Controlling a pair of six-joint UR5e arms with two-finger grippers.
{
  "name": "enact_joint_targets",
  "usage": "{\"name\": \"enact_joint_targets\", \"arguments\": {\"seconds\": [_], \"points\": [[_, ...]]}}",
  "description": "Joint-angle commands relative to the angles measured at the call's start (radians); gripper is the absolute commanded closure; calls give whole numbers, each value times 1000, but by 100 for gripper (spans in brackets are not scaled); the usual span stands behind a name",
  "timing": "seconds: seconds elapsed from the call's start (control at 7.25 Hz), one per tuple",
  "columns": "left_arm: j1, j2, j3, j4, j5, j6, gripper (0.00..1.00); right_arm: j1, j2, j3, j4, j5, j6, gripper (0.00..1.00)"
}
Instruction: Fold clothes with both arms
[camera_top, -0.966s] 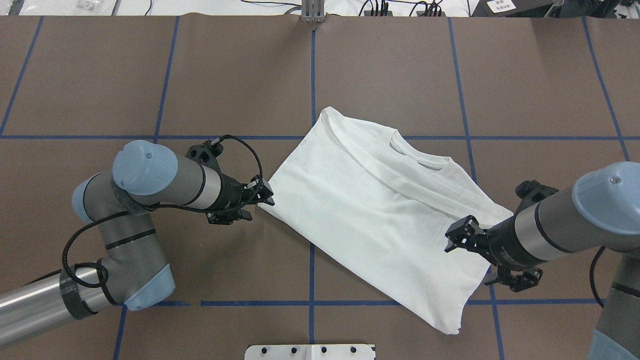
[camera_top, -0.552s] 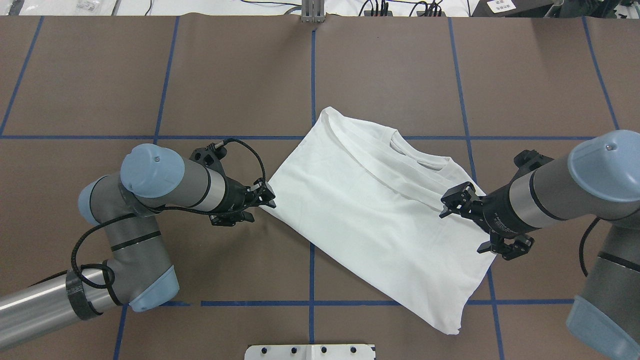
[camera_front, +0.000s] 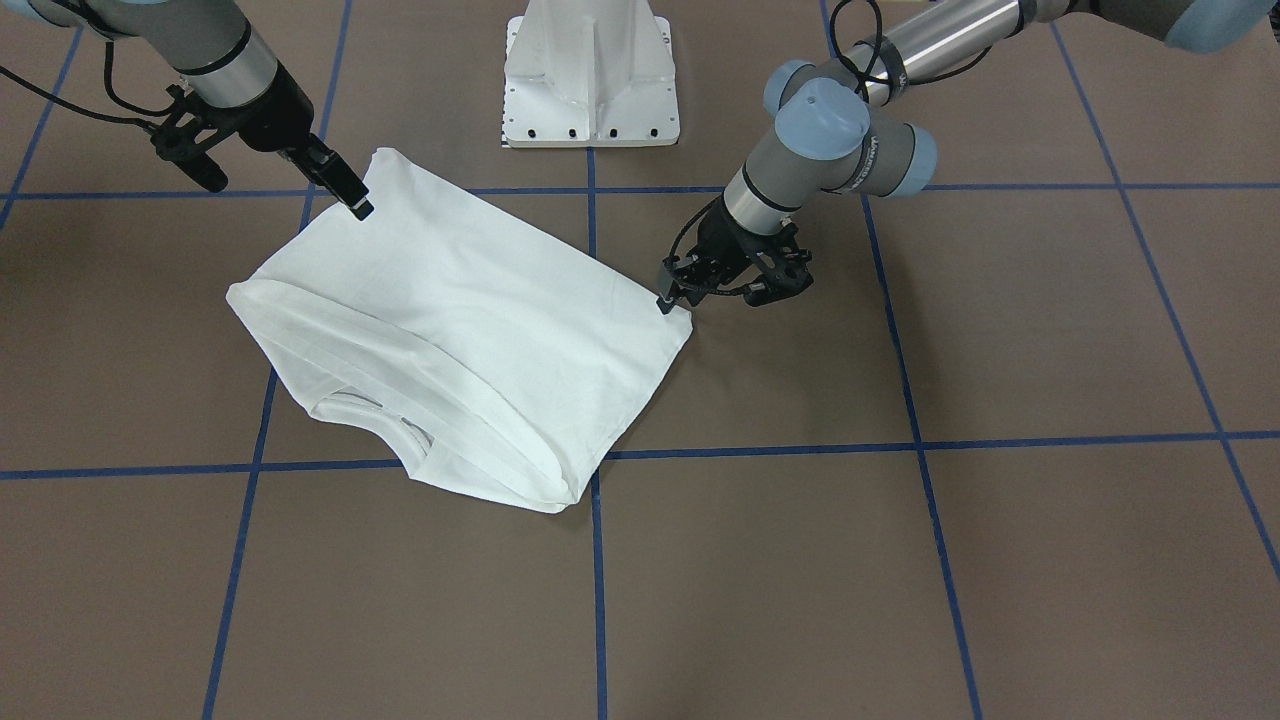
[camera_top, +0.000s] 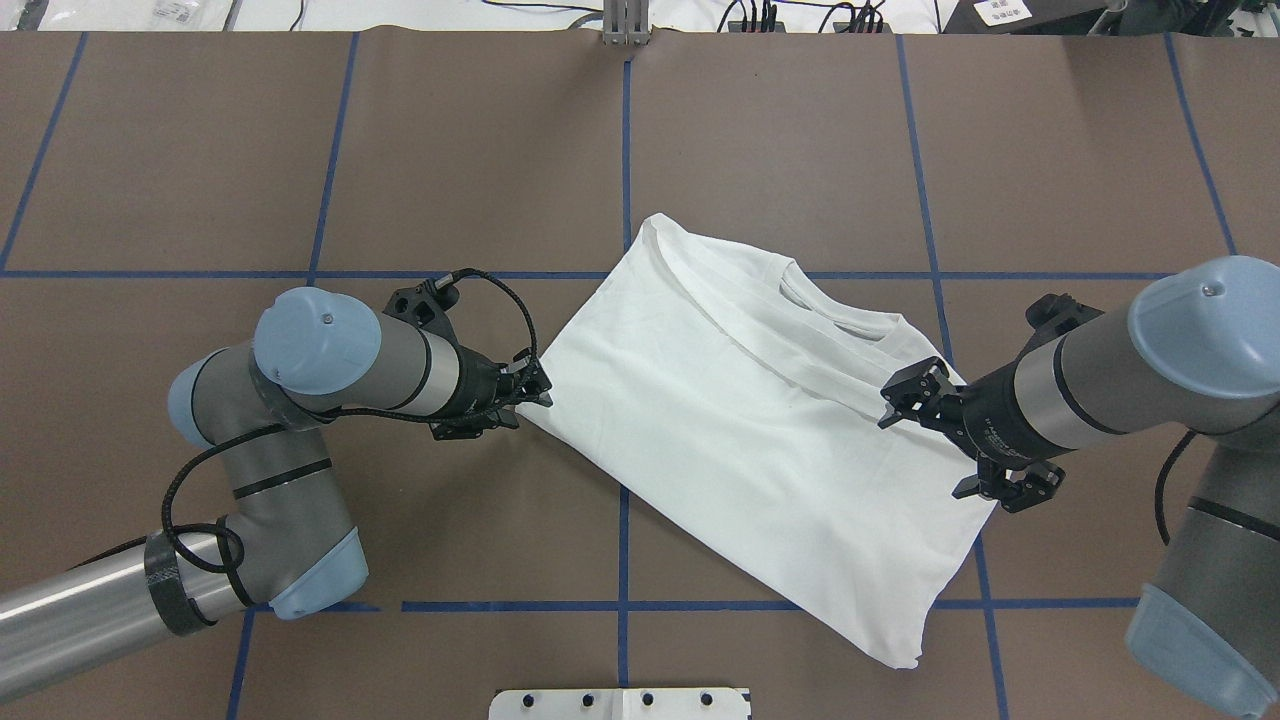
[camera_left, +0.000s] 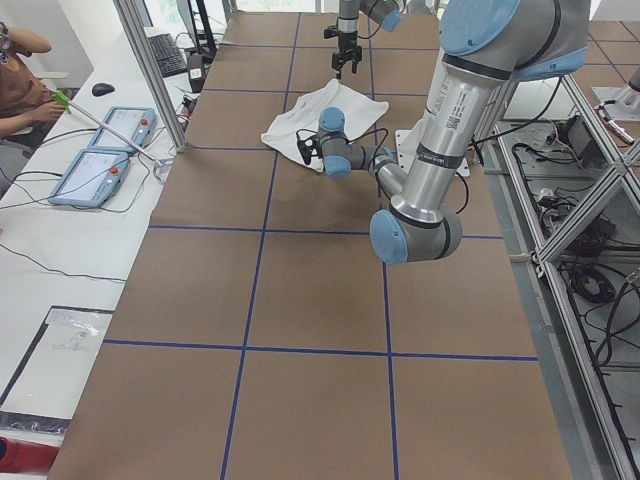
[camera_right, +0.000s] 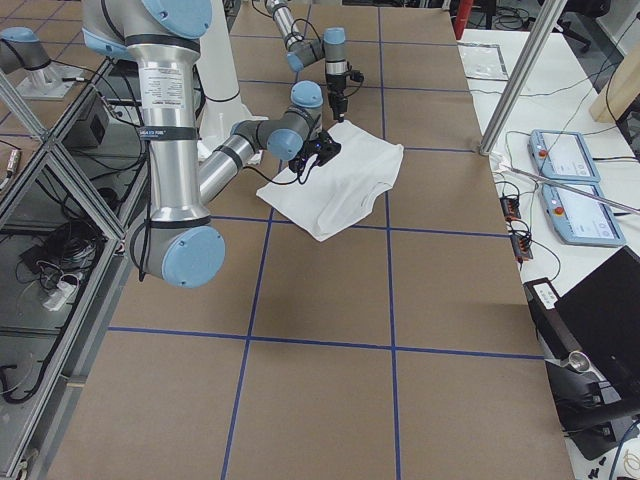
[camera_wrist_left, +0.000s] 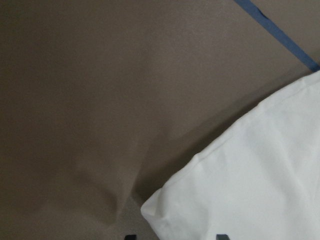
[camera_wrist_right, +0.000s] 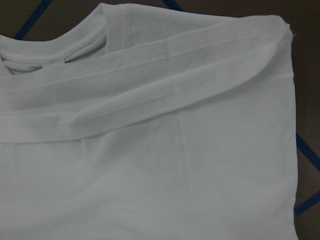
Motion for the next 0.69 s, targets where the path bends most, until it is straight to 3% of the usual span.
{"name": "enact_joint_targets", "arguments": {"seconds": [0.0, 0.14, 0.28, 0.41, 0.55], "points": [[1, -16, 17, 0, 29, 1, 56, -2, 0, -2, 0, -2, 0, 0], [-1, -14, 17, 0, 50, 2, 62, -2, 0, -2, 0, -2, 0, 0], [-1, -14, 23, 0, 90, 2, 75, -2, 0, -2, 0, -2, 0, 0], [-6, -10, 26, 0, 107, 28, 100, -2, 0, -2, 0, -2, 0, 0], [-19, -8, 34, 0, 110, 147, 100, -2, 2, -2, 0, -2, 0, 0]]}}
